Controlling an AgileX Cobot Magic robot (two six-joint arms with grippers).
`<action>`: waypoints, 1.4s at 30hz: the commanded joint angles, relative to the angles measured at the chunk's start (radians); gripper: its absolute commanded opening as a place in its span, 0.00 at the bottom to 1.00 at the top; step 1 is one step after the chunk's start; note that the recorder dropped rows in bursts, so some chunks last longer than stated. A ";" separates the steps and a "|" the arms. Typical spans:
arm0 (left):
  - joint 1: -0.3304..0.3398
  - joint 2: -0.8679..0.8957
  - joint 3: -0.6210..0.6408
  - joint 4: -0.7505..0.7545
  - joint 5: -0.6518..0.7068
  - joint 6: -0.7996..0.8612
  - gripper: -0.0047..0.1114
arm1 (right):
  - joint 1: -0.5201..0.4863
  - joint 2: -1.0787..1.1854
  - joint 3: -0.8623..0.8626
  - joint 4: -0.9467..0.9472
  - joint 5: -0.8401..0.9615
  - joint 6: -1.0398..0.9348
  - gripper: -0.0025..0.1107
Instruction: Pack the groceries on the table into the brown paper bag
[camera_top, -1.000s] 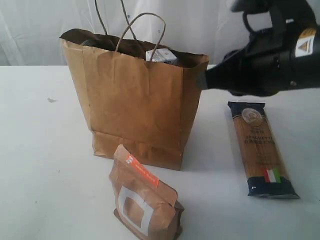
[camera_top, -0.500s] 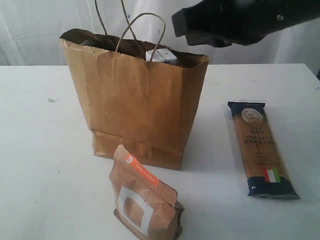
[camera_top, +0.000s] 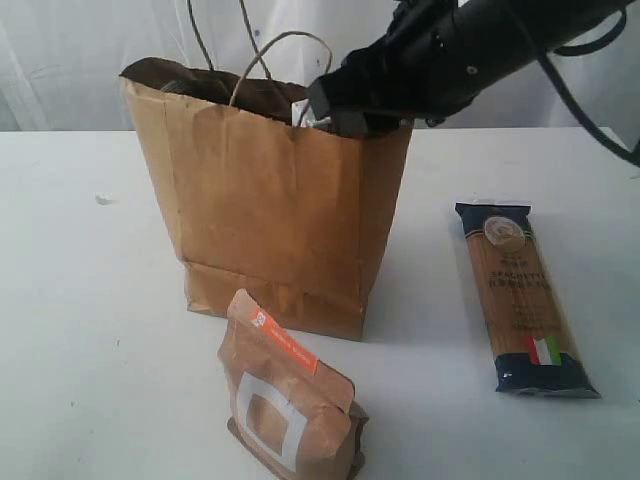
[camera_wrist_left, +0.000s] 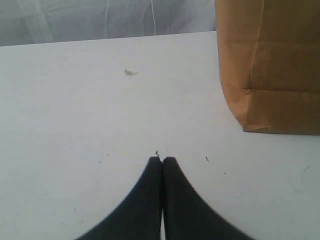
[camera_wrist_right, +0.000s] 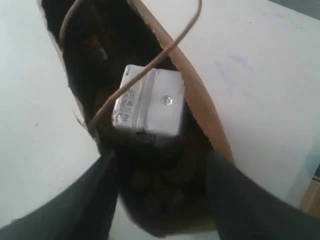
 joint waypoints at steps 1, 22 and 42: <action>0.003 -0.005 0.004 -0.003 -0.005 0.003 0.04 | 0.002 -0.088 -0.004 -0.009 -0.047 -0.016 0.48; 0.003 -0.005 0.004 -0.003 -0.005 0.003 0.04 | 0.004 -0.300 0.109 0.353 0.430 -0.381 0.63; 0.003 -0.005 0.004 -0.003 -0.005 0.003 0.04 | 0.223 0.051 0.199 0.234 0.209 -0.405 0.63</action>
